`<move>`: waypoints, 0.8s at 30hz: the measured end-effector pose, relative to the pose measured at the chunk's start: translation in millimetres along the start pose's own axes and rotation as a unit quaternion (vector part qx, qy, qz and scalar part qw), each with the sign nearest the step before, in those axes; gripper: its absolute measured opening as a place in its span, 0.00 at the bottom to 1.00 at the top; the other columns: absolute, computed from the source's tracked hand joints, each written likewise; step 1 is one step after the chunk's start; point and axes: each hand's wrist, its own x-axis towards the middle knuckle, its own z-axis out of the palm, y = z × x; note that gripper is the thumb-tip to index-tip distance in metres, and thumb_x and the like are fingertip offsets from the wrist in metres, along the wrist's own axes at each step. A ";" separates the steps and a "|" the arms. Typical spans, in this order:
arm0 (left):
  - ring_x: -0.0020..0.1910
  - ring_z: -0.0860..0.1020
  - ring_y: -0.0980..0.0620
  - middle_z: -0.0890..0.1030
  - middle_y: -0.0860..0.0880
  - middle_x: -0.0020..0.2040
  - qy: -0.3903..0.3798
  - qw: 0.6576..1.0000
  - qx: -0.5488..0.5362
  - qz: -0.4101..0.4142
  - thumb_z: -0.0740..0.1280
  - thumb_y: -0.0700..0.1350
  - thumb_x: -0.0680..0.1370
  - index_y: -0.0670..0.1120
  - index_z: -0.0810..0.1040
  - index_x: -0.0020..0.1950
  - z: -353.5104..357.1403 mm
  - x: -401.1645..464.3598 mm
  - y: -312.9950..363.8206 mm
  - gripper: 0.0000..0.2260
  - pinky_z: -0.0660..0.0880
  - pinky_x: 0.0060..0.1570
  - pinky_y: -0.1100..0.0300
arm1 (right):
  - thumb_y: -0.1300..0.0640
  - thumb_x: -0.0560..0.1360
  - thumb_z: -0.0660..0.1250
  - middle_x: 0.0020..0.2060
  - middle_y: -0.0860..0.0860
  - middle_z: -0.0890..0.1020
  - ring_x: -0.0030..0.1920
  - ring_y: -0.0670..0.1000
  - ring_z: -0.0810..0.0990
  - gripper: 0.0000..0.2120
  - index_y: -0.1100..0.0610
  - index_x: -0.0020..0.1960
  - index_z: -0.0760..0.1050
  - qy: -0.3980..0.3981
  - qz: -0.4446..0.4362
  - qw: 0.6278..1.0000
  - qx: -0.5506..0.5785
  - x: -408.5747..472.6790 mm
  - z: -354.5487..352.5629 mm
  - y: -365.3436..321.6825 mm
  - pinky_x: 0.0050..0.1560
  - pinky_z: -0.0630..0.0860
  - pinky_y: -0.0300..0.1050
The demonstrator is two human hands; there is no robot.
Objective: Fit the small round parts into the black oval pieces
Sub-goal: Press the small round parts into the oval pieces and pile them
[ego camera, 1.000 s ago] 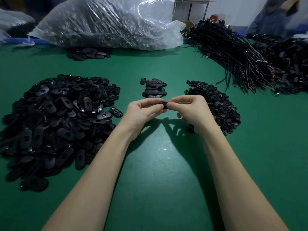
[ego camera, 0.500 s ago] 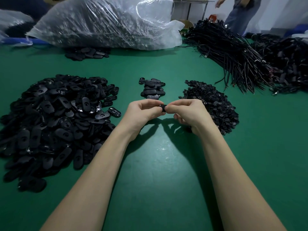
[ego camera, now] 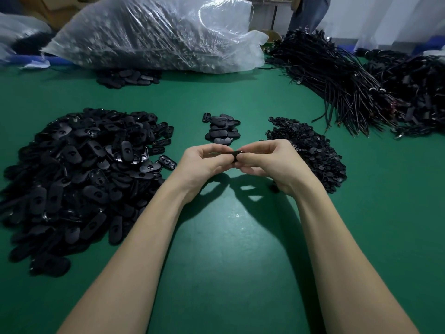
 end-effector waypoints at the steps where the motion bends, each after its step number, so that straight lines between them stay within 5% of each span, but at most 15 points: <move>1: 0.48 0.86 0.44 0.86 0.40 0.47 0.003 1.000 0.009 0.001 0.70 0.31 0.76 0.39 0.83 0.47 0.0 -0.2 0.3 0.05 0.80 0.52 0.61 | 0.71 0.73 0.75 0.39 0.58 0.88 0.41 0.53 0.88 0.07 0.68 0.51 0.83 0.004 -0.001 1.000 -0.008 -0.1 0.9 -0.6 0.42 0.82 0.37; 11: 0.51 0.86 0.44 0.87 0.41 0.47 -0.003 0.996 0.093 0.003 0.72 0.33 0.76 0.43 0.83 0.48 -2.7 -1.5 0.8 0.06 0.79 0.60 0.55 | 0.69 0.72 0.76 0.37 0.58 0.88 0.41 0.54 0.89 0.04 0.64 0.46 0.84 0.042 0.000 0.994 -0.098 -2.5 6.0 -2.1 0.46 0.85 0.44; 16: 0.45 0.85 0.52 0.87 0.45 0.46 0.002 0.986 0.162 0.021 0.73 0.35 0.76 0.45 0.84 0.49 -1.3 -2.1 -0.1 0.06 0.81 0.52 0.60 | 0.68 0.72 0.77 0.35 0.55 0.87 0.39 0.53 0.89 0.05 0.60 0.41 0.84 0.057 -0.001 0.989 -0.133 -2.3 5.2 -0.8 0.45 0.85 0.44; 24: 0.44 0.85 0.50 0.87 0.46 0.43 0.027 0.977 0.211 0.033 0.72 0.34 0.76 0.48 0.83 0.44 6.3 -0.4 -1.7 0.09 0.81 0.54 0.55 | 0.64 0.70 0.76 0.32 0.51 0.87 0.36 0.49 0.88 0.05 0.54 0.38 0.84 0.086 -0.008 0.975 -0.205 0.2 7.0 6.0 0.49 0.85 0.46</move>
